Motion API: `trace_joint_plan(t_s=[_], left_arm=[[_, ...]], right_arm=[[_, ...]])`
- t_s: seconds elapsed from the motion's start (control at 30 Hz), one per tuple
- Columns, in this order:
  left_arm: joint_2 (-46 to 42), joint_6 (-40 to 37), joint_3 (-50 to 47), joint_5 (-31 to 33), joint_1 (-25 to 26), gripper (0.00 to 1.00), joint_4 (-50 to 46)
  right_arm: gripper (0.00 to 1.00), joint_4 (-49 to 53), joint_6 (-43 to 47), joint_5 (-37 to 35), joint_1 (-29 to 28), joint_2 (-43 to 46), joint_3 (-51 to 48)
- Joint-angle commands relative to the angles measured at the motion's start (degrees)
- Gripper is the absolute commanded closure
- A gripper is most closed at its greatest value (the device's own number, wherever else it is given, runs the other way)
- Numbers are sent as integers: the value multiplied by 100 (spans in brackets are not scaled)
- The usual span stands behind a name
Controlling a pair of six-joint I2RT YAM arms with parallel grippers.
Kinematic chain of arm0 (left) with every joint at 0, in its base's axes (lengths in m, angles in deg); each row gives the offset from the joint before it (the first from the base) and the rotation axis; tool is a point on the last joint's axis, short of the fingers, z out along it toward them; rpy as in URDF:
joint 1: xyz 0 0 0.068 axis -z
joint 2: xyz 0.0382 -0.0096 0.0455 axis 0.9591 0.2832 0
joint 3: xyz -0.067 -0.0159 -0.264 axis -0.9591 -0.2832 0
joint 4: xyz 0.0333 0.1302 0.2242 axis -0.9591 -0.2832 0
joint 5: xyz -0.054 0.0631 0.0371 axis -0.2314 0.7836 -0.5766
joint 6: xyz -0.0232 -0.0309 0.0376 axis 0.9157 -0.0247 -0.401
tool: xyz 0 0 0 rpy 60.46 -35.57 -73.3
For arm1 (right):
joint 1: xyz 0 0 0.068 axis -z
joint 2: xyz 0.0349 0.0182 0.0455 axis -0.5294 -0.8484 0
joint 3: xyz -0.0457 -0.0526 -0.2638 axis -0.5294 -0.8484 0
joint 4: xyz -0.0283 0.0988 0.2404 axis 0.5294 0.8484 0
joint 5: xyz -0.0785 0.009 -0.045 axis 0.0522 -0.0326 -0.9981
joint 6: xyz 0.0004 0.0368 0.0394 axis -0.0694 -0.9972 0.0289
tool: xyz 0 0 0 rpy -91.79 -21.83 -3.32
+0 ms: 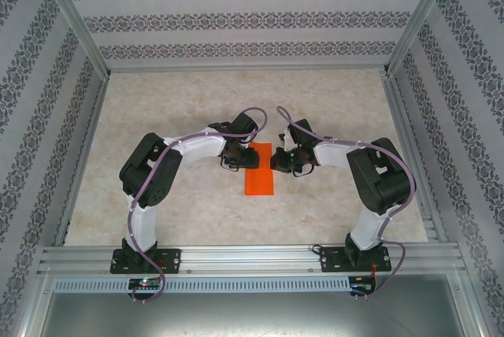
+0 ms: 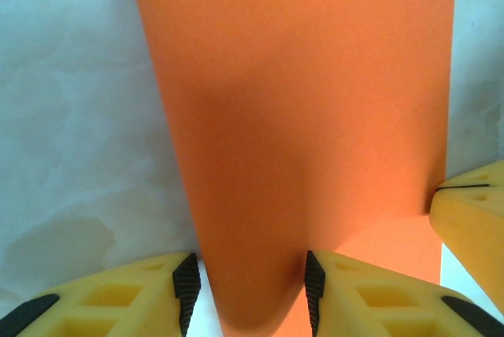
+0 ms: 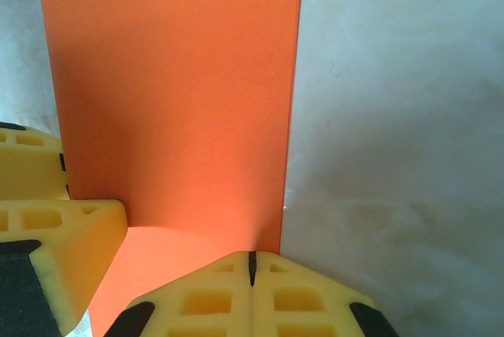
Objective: Fold a paper plane with a square sheet of paper (fold left side to right side)
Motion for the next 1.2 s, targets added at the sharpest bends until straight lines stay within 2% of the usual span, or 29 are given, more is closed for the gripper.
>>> trace_joint_plan(t_s=[0.0,0.27,0.37,0.5,0.67,0.73,1.17], left_arm=[[72,-174,-38,171,157,54,-19],[-925,-222,-183,517,14,43,-13],[-1158,-171,-431,439,12,43,302],[-1243,-40,-815,-141,9,50,1062],[-881,92,-889,-1086,9,62,1752],[-748,114,-861,-1225,9,63,1860],[-302,-100,-916,-667,-52,65,1468]], right_arm=[[100,500,206,-441,-55,-302,-30],[100,528,210,-441,-55,-393,-54],[100,519,215,-433,-55,-404,-43],[100,525,226,-441,-60,-396,-38],[100,570,241,-469,-65,-387,-23],[100,578,241,-476,-66,-379,-37],[100,761,347,-614,-64,-389,18]])
